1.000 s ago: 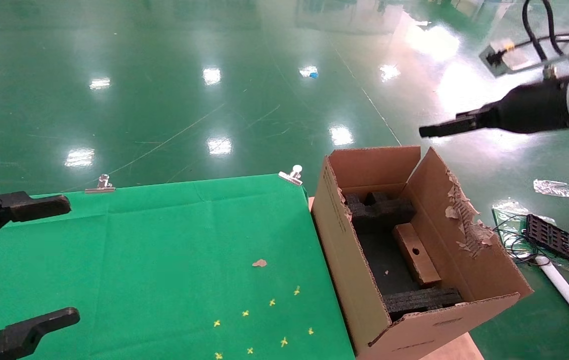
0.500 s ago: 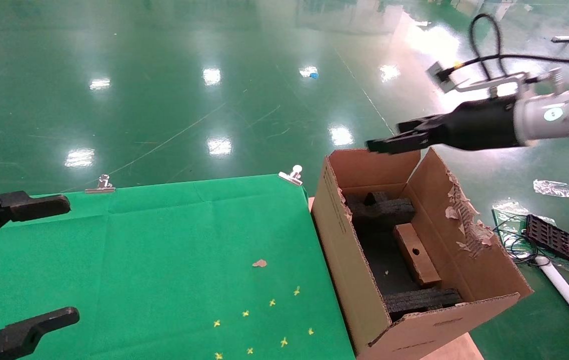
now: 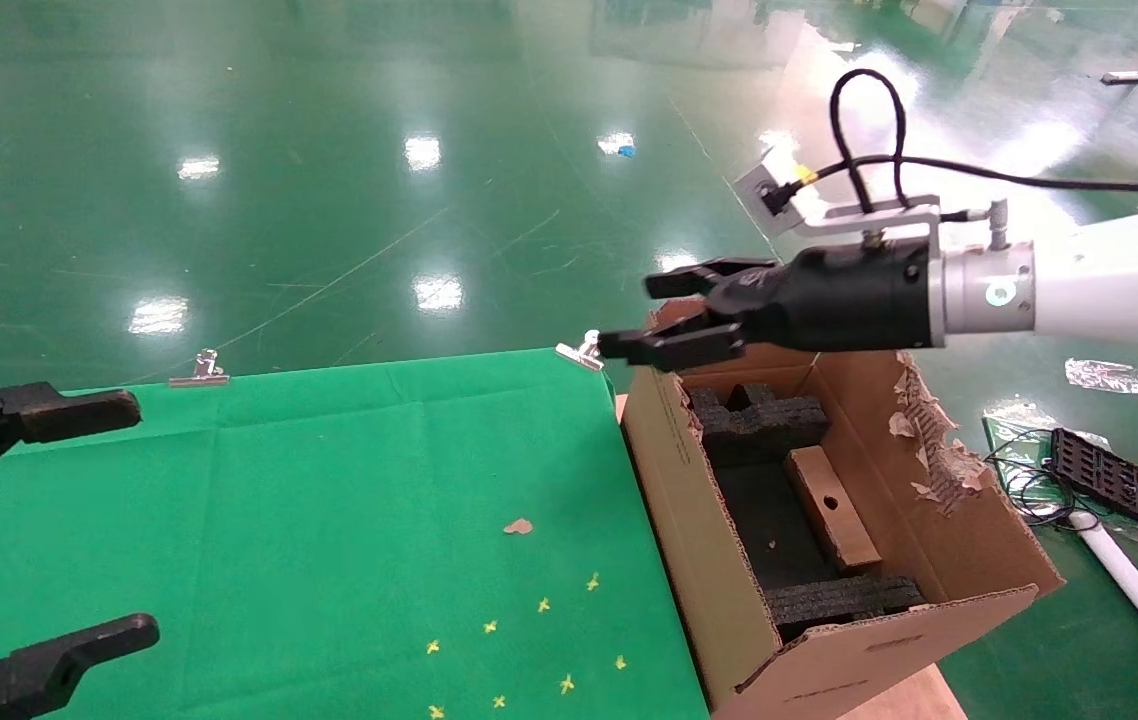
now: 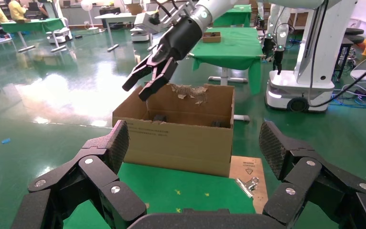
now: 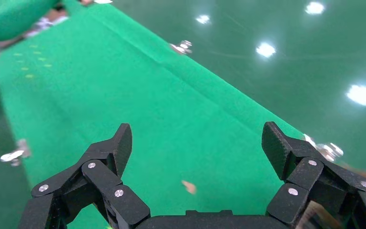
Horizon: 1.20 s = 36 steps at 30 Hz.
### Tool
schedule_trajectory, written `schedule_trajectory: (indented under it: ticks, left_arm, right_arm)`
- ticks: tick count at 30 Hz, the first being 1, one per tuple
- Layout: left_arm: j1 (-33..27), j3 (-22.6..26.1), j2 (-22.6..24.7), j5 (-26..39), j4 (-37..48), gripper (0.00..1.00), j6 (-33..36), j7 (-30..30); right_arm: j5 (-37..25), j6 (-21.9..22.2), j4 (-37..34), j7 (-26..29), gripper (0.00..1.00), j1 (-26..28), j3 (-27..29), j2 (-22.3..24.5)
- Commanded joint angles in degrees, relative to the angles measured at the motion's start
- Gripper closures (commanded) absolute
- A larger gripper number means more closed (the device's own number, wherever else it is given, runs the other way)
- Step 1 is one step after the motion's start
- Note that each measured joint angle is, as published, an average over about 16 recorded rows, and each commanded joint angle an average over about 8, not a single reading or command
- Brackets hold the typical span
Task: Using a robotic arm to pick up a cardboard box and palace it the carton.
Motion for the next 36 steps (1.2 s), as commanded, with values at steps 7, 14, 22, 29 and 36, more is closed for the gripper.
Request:
schedule_trajectory:
  ticks: [7,14,22,29,36]
  left_arm:
    - [-0.01,0.02,-0.01,-0.02,0.00,0.00,-0.01,0.01]
    - [-0.01,0.04,-0.02,-0.03,0.00,0.00,-0.02,0.02]
    - [-0.02,0.07,-0.03,-0.05,0.00,0.00,-0.03,0.03]
    - [-0.02,0.09,-0.04,-0.06,0.00,0.00,-0.04,0.04]
    - [-0.01,0.10,-0.04,-0.07,0.01,0.00,-0.06,0.05]
  right_arm:
    - [3.17,-2.04,8.30,-2.49,0.00,-8.16,8.89,0.51]
    - [5.91,-3.81,15.47,-4.64,0.00,-15.21,16.58,0.96]
    - [9.08,-5.86,23.77,-7.13,0.00,-23.38,25.47,1.47]
    - [11.84,-7.63,30.98,-9.29,0.00,-30.47,33.20,1.92]
    - [13.80,-8.88,36.01,-10.73,0.00,-35.50,38.61,2.23]
